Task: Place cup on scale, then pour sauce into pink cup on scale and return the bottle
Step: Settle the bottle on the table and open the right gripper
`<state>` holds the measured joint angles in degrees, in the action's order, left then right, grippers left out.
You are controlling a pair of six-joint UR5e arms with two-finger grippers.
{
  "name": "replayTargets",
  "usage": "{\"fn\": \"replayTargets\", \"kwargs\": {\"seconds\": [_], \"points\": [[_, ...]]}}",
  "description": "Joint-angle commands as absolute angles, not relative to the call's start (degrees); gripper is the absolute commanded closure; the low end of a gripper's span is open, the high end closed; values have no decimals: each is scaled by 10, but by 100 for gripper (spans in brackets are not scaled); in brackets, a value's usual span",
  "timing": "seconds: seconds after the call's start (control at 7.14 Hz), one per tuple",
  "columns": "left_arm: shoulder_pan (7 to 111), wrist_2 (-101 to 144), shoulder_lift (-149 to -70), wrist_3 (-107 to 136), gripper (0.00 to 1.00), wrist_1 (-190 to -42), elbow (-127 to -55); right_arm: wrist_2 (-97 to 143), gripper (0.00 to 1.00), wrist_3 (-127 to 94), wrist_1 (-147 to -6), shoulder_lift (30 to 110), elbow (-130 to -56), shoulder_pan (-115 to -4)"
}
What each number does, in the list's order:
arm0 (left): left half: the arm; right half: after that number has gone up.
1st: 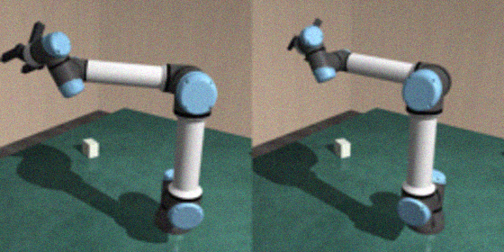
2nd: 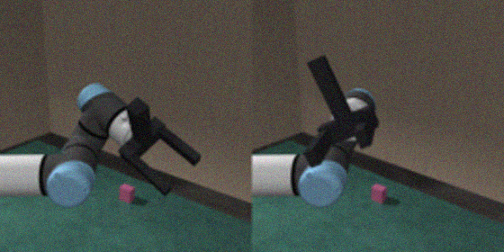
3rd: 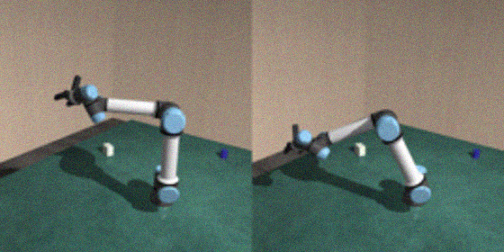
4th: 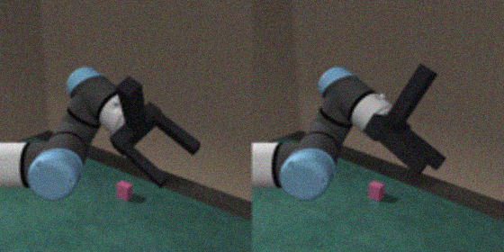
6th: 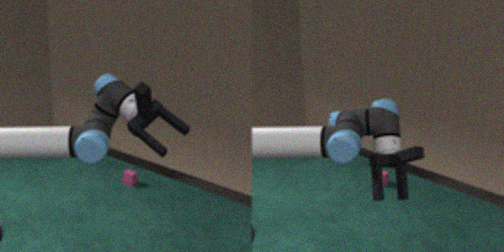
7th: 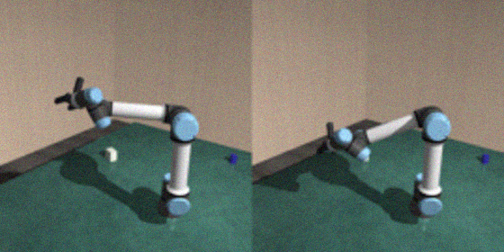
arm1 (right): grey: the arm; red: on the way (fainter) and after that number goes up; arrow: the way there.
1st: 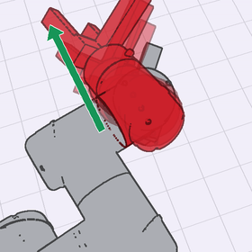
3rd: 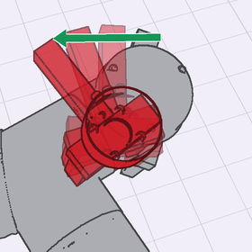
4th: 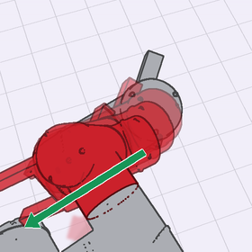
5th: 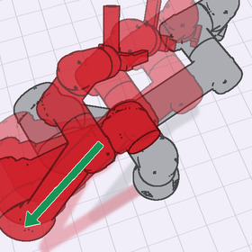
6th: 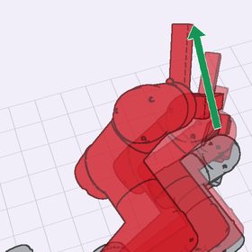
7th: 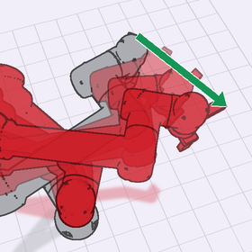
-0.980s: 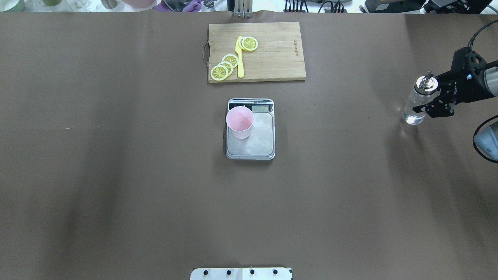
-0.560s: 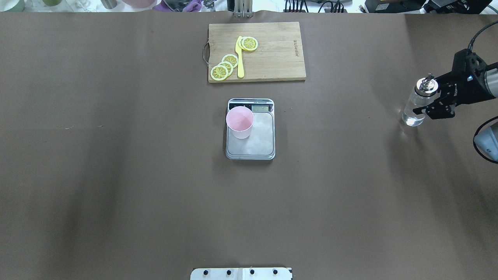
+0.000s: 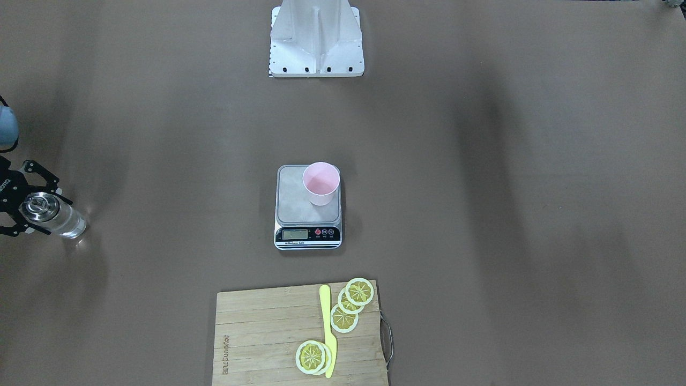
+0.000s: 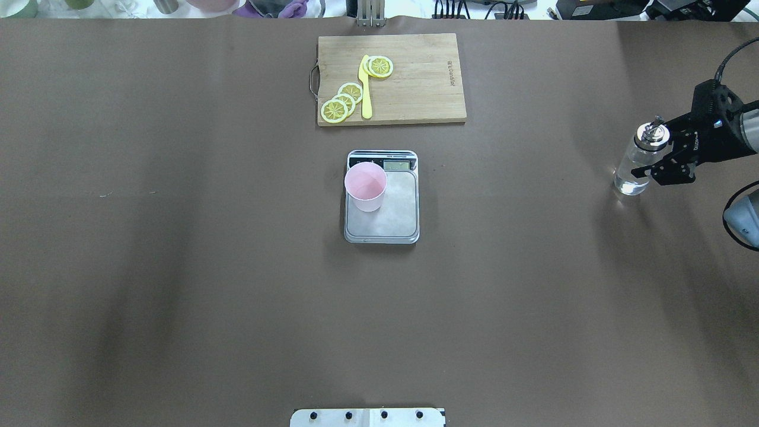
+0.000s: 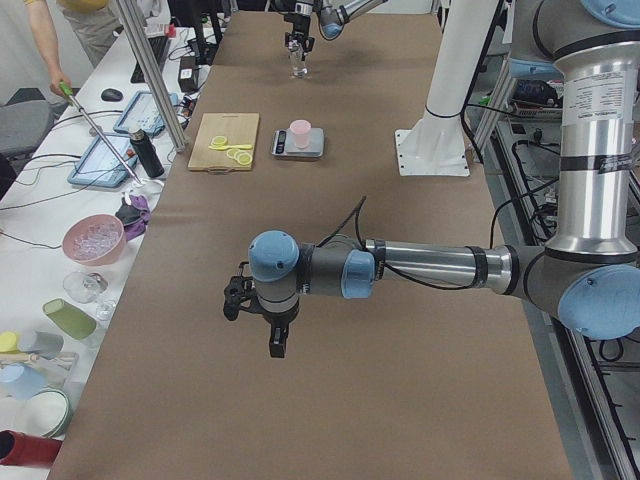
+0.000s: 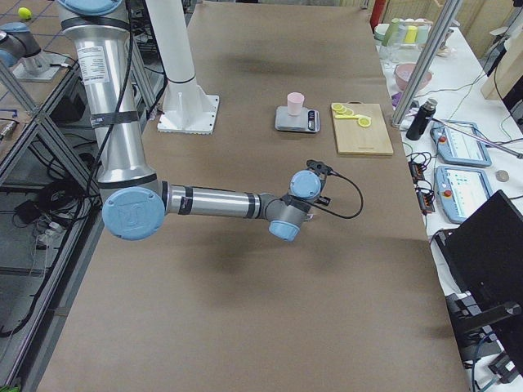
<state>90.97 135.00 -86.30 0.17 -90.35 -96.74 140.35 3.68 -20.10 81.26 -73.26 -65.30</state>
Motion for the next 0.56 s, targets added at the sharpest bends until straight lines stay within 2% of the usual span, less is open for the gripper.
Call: {"fn": "replayTargets", "kwargs": {"seconds": [0.0, 0.42], "points": [[910, 1350, -863, 2, 2, -904, -967, 1404, 100, 37, -199, 813, -729, -653], [909, 1350, -867, 5, 2, -904, -963, 1408, 100, 37, -191, 814, -722, -653]]}}
